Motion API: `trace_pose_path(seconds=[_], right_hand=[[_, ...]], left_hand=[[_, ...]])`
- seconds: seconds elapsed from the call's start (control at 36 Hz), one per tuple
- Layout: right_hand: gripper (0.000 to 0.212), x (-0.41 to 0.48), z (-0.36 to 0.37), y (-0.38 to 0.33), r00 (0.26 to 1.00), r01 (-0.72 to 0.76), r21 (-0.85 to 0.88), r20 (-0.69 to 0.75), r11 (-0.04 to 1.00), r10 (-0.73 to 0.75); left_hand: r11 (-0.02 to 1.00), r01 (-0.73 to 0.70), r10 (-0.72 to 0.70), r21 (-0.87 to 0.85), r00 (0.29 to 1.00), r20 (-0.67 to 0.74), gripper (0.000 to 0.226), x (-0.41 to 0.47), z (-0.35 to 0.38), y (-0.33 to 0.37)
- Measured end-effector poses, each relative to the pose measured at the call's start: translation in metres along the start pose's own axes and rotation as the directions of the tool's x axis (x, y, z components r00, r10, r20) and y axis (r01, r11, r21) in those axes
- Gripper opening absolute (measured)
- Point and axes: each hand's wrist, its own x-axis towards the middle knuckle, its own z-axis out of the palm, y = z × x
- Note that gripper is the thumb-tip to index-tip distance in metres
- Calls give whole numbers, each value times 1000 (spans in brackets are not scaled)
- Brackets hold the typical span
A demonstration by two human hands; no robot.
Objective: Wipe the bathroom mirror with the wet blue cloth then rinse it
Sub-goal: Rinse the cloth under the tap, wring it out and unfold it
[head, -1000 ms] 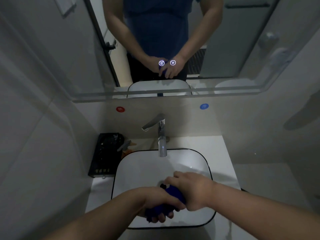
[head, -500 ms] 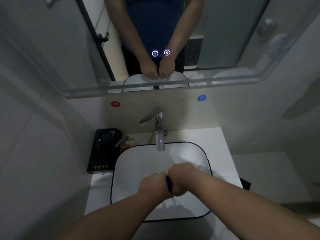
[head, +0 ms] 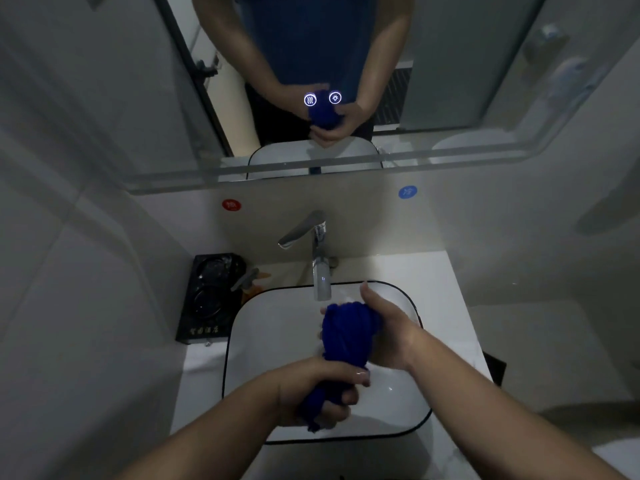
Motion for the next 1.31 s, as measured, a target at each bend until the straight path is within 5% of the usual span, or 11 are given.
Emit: trace_pose_path(seconds=[0.11, 0.25, 0.42, 0.69, 0.81, 0.86, 0.94, 1.0, 1.11, 1.22, 1.31], right_hand=[[84, 7, 22, 2, 953, 86, 177, 271, 980, -133], [60, 0, 37, -12, 959, 36, -97, 282, 995, -8], [29, 6, 56, -13, 987, 58, -473, -107, 879, -122], [23, 39, 50, 16, 723, 39, -565, -554, 824, -413], [21, 50, 45, 37, 595, -5, -705, -572, 710, -564], [16, 52, 47, 47, 551, -29, -746, -567, 665, -612], [15, 51, 45, 44, 541, -46, -633, -666, 773, -513], [14, 44, 43, 33, 676, -60, -440, -678, 896, -288], [58, 13, 29, 1, 991, -98, -9, -90, 995, 97], [68, 2, 23, -12, 974, -20, 142, 224, 990, -12], [72, 13, 40, -4, 931, 56, 203, 343, 978, -125]], left_hand=[[979, 0, 58, -206, 959, 276, 23, 9, 0, -4], [968, -28, 116, -248, 930, 349, 23, 17, 1, -19], [994, -65, 51, -90, 987, -155, 27, 23, 17, -12], [881, 61, 318, 469, 656, -684, 16, 68, 16, -16], [356, 368, 499, 859, 702, -508, 30, 71, -8, -28], [266, 370, 498, 890, 738, -456, 29, 66, -10, -26], [408, 330, 399, 851, 774, -491, 18, 55, -4, -13], [690, 227, 211, 688, 845, -491, 13, 41, -2, -3], [955, 163, -130, 248, 981, -146, 36, -2, -6, 14], [984, 55, 17, -172, 920, 391, 32, -11, 2, 16], [938, 18, 182, -346, 824, 536, 39, 0, 19, 16]])
